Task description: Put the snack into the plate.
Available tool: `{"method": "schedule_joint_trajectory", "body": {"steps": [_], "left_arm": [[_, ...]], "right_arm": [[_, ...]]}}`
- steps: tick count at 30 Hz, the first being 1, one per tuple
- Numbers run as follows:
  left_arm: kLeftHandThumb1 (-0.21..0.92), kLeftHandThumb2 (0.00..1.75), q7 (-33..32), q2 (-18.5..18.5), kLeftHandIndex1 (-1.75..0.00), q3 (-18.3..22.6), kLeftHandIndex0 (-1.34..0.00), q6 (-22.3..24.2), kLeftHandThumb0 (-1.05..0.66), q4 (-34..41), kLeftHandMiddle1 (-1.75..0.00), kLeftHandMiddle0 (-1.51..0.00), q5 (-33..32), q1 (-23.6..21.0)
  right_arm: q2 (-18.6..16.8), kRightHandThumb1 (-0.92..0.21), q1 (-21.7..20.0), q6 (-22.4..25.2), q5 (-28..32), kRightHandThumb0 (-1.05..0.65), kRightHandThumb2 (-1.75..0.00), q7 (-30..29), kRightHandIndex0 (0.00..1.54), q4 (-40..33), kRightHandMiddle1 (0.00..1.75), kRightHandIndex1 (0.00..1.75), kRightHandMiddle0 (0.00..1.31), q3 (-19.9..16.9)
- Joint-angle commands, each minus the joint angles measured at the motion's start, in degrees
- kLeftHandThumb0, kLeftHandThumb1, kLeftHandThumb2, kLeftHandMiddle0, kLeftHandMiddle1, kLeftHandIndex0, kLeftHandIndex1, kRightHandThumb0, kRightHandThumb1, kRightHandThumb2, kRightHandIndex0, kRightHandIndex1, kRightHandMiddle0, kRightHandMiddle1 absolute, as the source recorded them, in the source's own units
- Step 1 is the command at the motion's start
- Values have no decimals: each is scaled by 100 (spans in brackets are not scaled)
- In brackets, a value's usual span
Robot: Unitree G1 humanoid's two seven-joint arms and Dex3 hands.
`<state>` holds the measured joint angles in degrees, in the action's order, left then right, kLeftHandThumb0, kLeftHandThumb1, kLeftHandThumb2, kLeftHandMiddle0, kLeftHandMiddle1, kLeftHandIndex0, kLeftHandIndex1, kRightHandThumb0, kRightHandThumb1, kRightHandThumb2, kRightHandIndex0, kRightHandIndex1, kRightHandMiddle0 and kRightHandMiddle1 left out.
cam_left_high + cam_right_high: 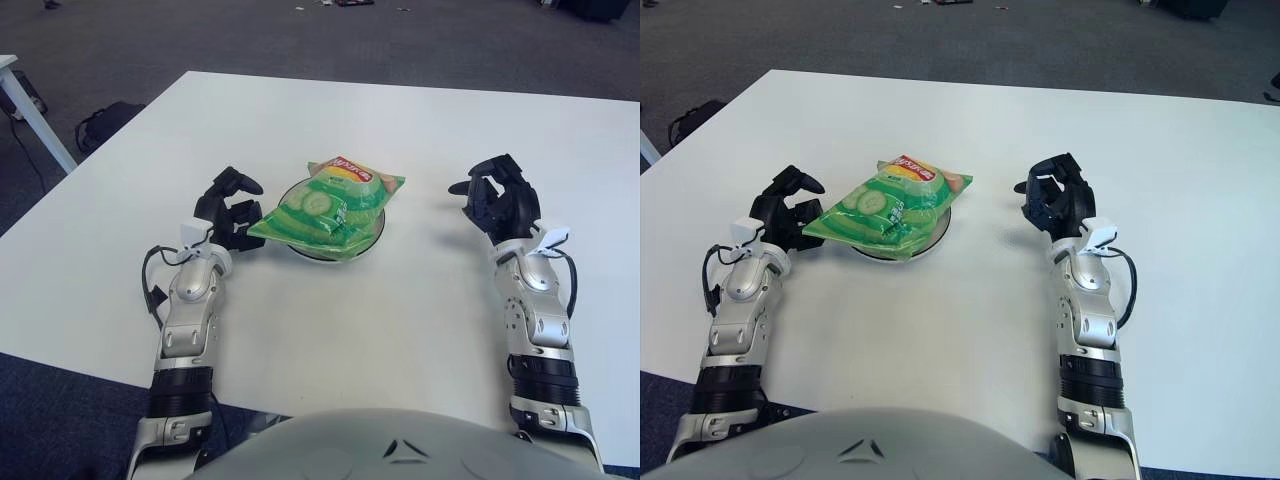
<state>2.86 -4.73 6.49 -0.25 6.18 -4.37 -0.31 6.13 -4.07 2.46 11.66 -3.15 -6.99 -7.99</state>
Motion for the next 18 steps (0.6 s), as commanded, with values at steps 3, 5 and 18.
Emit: {"method": "schedule_joint_trajectory", "body": {"steps": [3, 5, 18], "left_arm": [[43, 117, 152, 64, -175, -56, -52, 36, -44, -196, -175, -122, -116, 382], [45, 115, 182, 63, -175, -66, -51, 13, -44, -191, -175, -122, -117, 401], [51, 108, 241, 69, -175, -80, -46, -51, -42, -92, -175, -122, -177, 493]], "right_arm": [[-642, -42, 888, -22, -182, -1, -110, -327, 60, 40, 175, 144, 44, 288], [-657, -40, 887, -47, -228, -1, -112, -405, 61, 67, 175, 144, 45, 344], [-645, -28, 910, -500, -575, -1, -129, -829, 68, 507, 175, 151, 50, 569]]}}
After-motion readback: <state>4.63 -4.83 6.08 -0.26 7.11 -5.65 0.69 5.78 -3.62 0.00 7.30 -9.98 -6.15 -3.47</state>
